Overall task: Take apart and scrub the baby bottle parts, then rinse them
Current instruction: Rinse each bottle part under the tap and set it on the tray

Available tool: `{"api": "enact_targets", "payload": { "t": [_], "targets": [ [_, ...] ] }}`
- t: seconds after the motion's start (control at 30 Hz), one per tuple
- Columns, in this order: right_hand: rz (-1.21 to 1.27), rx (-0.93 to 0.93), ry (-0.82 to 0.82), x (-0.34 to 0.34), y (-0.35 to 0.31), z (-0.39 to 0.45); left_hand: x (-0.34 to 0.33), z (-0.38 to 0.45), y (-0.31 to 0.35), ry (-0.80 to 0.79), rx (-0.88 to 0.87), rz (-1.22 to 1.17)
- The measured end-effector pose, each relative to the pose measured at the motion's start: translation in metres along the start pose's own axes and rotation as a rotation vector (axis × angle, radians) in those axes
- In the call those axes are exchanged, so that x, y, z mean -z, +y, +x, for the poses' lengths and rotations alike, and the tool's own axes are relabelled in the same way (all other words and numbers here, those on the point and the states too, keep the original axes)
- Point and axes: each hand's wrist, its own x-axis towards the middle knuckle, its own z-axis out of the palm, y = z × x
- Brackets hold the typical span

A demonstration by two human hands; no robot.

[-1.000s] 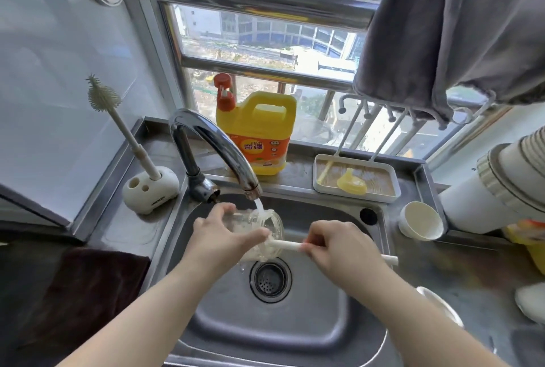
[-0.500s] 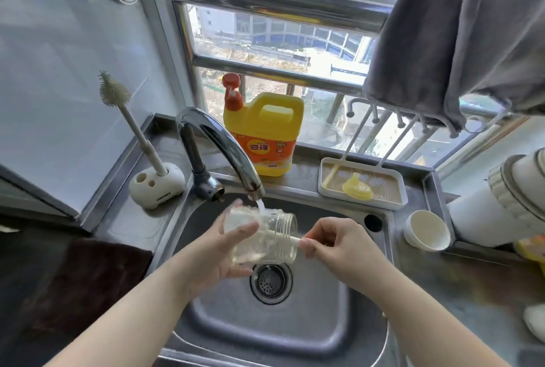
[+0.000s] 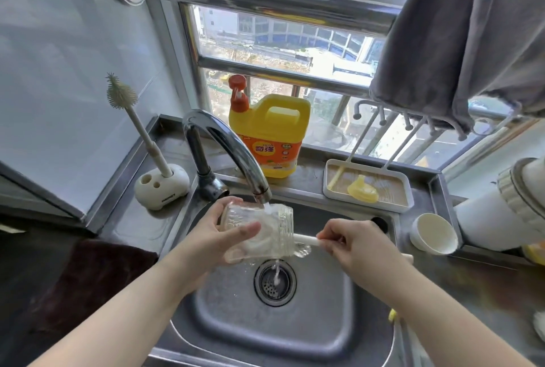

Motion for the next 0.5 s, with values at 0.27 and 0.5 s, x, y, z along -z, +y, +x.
{"api": "enact_targets", "payload": {
  "t": [0.27,0.5],
  "targets": [
    [0.197,-0.103,-0.304,0.002,-0.002,-0.002,-0.006,-0.005,0.004,-0.018,-0.072,0.066],
    [-0.135,0.051,0.069,0.013,0.010,0.002,-0.001,-0.004,-0.006,0.069,-0.048,0.059]
  ]
}}
